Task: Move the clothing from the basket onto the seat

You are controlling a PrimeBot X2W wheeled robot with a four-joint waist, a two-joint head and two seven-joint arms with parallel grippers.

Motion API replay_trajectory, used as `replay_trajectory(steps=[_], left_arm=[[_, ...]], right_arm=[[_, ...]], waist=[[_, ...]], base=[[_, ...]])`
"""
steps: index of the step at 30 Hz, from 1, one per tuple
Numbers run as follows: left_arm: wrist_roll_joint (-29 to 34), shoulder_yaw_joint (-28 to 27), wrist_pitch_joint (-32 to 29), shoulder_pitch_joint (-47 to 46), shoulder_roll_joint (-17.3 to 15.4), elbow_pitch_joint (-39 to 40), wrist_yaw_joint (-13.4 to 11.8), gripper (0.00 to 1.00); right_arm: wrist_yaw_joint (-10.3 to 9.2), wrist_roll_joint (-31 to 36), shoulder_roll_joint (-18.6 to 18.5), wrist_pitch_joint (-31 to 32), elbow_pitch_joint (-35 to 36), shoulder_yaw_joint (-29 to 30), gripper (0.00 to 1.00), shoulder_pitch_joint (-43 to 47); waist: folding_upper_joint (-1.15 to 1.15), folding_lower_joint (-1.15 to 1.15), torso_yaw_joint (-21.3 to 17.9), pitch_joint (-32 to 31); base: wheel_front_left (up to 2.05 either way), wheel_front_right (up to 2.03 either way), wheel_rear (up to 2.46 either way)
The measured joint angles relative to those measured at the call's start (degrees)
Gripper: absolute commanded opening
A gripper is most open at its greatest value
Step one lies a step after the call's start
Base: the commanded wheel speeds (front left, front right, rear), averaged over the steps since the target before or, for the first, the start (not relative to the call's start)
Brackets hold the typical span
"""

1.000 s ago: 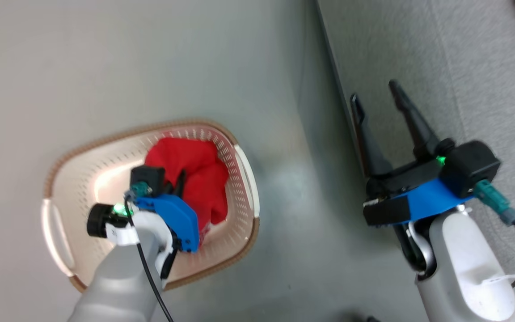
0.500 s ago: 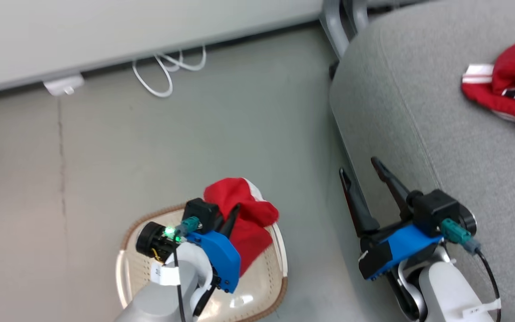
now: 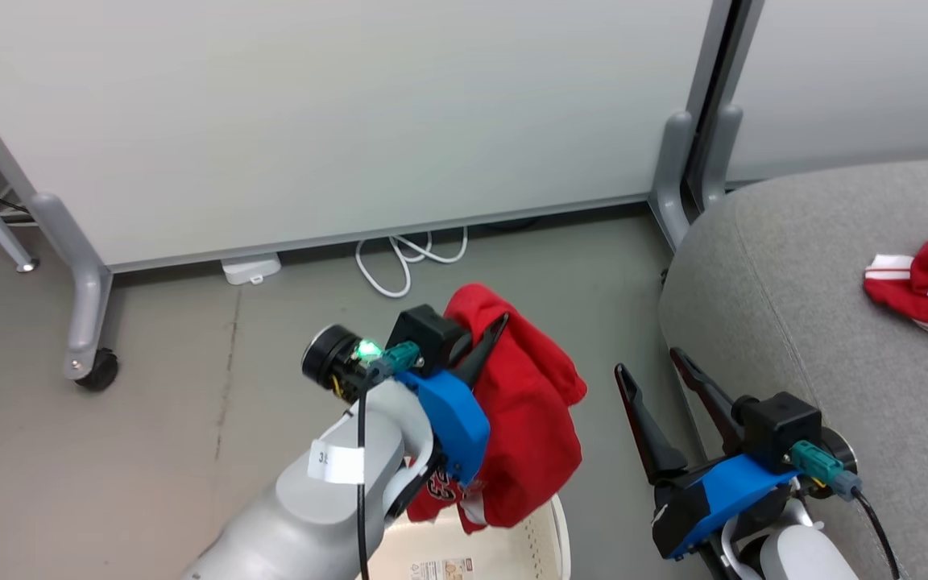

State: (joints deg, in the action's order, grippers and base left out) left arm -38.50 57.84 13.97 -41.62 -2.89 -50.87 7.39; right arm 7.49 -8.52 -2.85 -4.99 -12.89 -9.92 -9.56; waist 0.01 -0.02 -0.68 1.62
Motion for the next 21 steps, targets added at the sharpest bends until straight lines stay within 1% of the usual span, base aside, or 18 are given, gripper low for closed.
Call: replay_trajectory(steps=[5, 12, 21], left_arm=[[-1.1, 1.8, 0.3, -2.8, 0.0, 2.5, 0.0, 0.00], [-3.2, 3.9, 0.3, -6.1, 0.0, 5.0, 0.0, 0.00], [-5.5, 5.9, 0.3, -7.0, 0.0, 4.8, -0.4, 0.00]], right_arm=[[0.00, -0.7, 0.0, 0.4, 0.5, -0.9, 1.00, 0.6], [0.00, -1.2, 0.0, 0.8, 1.1, -1.7, 1.00, 1.0], [0.00, -1.3, 0.0, 1.4, 2.2, -2.7, 1.00, 1.0]], waist=[[0.00, 0.00, 1.4, -1.9], [0.00, 0.01, 2.1, -3.0], [0.00, 0.01, 1.8, -3.2]], base=[[0.00, 0.00, 0.00], [0.00, 0.00, 0.00], [0.00, 0.00, 0.00]])
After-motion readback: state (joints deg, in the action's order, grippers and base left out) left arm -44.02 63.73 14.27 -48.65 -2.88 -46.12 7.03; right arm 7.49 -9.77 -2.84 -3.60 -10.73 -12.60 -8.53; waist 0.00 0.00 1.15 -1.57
